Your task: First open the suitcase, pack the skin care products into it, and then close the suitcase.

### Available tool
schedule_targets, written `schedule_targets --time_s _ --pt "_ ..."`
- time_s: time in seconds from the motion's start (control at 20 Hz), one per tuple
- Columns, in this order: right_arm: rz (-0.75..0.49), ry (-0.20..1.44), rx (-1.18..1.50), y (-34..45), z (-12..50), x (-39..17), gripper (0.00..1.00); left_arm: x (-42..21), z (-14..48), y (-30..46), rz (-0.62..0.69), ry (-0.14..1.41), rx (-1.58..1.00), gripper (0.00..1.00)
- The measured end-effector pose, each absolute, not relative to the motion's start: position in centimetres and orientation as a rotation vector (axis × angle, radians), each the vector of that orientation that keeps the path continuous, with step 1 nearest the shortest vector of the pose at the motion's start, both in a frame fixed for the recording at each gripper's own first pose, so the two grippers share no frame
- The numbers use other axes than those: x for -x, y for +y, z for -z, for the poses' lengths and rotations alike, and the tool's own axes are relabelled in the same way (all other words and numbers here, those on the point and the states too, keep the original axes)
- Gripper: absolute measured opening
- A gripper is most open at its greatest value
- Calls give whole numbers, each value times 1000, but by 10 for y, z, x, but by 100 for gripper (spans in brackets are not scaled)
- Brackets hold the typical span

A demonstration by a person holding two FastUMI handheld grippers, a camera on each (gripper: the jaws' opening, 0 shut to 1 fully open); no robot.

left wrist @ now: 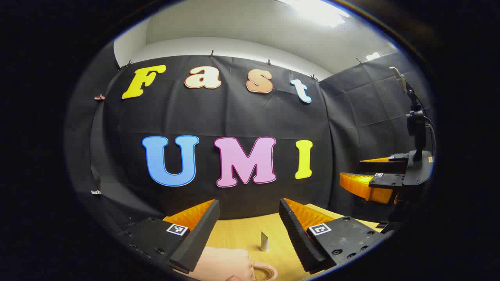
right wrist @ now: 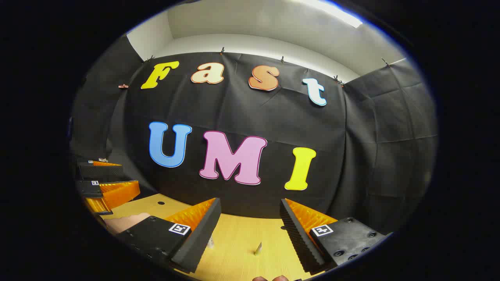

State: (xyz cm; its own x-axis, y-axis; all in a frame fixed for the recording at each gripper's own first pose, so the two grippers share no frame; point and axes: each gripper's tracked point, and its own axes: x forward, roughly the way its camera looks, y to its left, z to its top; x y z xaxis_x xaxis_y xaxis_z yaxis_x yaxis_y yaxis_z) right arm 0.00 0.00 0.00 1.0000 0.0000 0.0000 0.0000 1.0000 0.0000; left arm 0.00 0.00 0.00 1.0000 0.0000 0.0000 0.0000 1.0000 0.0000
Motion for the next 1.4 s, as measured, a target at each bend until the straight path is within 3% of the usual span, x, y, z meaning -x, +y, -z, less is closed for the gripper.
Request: schedule_targets --time_s 0.8,1.0,1.4 --pt "26 6 -6 -12 2 1 96 2 3 -12 15 16 -5 99" --pt "35 7 -4 -17 3 5 96 1 7 -19 33 25 4 96" --pt "35 -1 -37 -29 6 6 96 0 86 -51 121 329 120 96"
